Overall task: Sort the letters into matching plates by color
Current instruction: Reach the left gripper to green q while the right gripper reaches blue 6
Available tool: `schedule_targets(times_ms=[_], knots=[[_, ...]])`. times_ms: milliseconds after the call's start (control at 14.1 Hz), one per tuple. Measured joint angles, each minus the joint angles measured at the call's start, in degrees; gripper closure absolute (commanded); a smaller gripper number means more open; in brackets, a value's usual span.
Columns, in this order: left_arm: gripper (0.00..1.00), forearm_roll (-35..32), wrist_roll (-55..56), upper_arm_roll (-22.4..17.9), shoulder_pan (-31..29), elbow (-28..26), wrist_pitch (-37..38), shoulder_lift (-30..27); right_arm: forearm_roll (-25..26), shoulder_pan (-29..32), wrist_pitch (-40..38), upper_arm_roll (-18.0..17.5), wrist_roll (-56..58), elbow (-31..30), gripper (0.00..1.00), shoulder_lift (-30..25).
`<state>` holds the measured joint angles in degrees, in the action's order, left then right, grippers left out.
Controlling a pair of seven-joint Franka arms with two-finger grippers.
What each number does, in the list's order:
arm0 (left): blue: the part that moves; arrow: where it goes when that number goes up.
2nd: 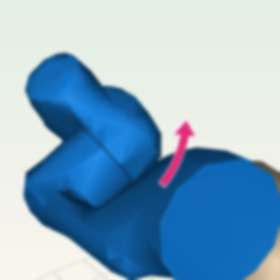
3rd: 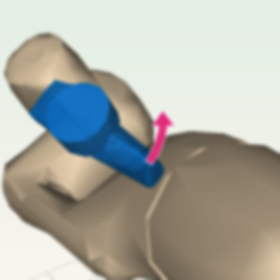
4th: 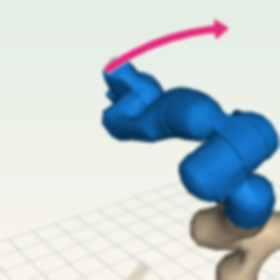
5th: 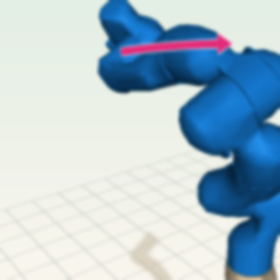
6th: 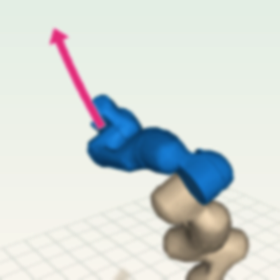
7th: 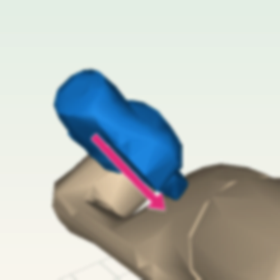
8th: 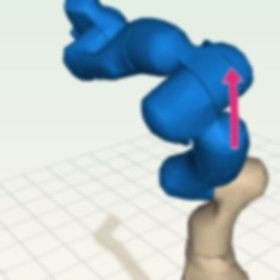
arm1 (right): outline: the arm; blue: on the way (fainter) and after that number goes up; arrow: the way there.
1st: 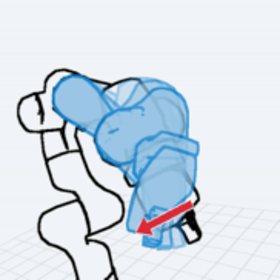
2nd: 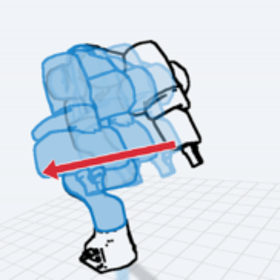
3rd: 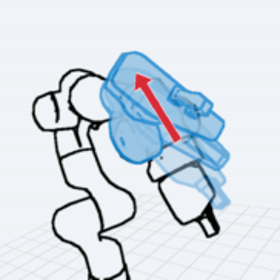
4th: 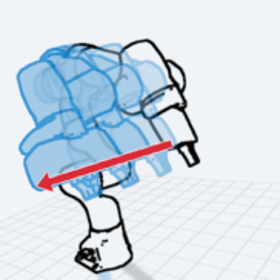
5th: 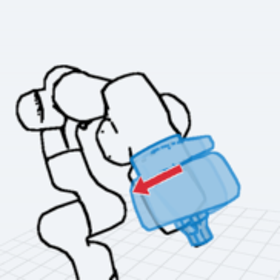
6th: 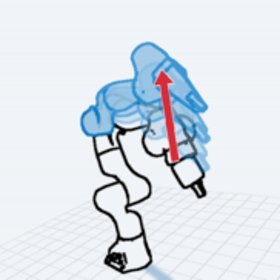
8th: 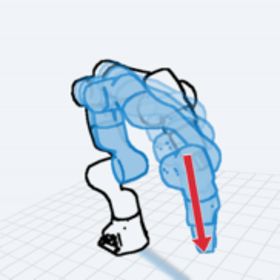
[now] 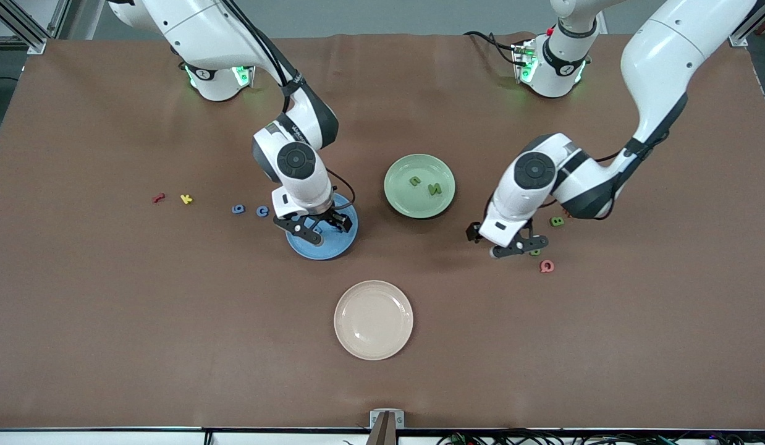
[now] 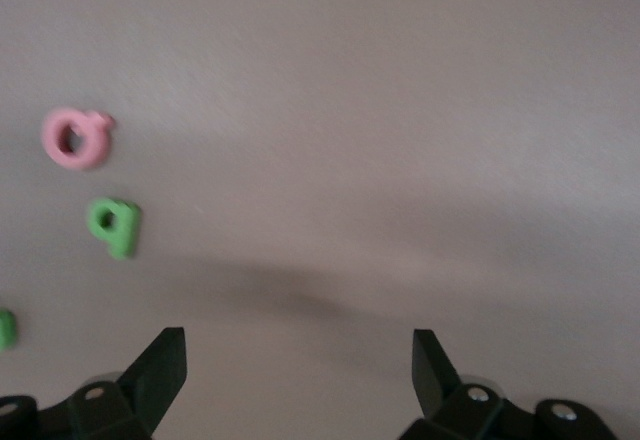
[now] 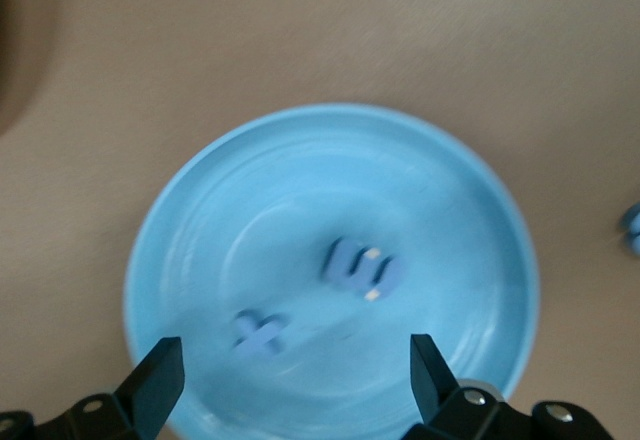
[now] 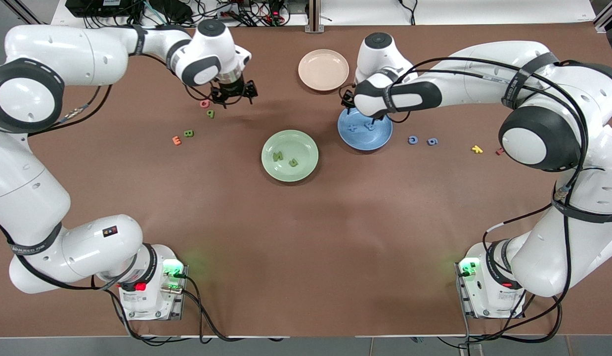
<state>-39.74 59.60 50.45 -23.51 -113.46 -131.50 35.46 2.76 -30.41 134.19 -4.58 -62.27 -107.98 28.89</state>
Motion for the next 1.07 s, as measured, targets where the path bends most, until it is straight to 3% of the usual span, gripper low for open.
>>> schedule_targets(times_ms=[355,852,1065], knots=[[0.01,-2.57,-7.66,-4.19,-1.77,0.55,-0.09,0.22,0.01,5.51,-2.12,0.27,12.23,-4.55,0.00,-5.71],[0.04,-3.18,-9.41,-6.52,-3.54,1.46,-3.58,2.19,0.01,14.92,3.36,0.39,29.91,-21.06,0.00,-17.65],[0.05,-3.21,-9.88,-6.54,-4.93,0.68,-4.07,3.36,0.01,18.89,10.28,0.38,36.02,-28.73,0.00,-21.07]])
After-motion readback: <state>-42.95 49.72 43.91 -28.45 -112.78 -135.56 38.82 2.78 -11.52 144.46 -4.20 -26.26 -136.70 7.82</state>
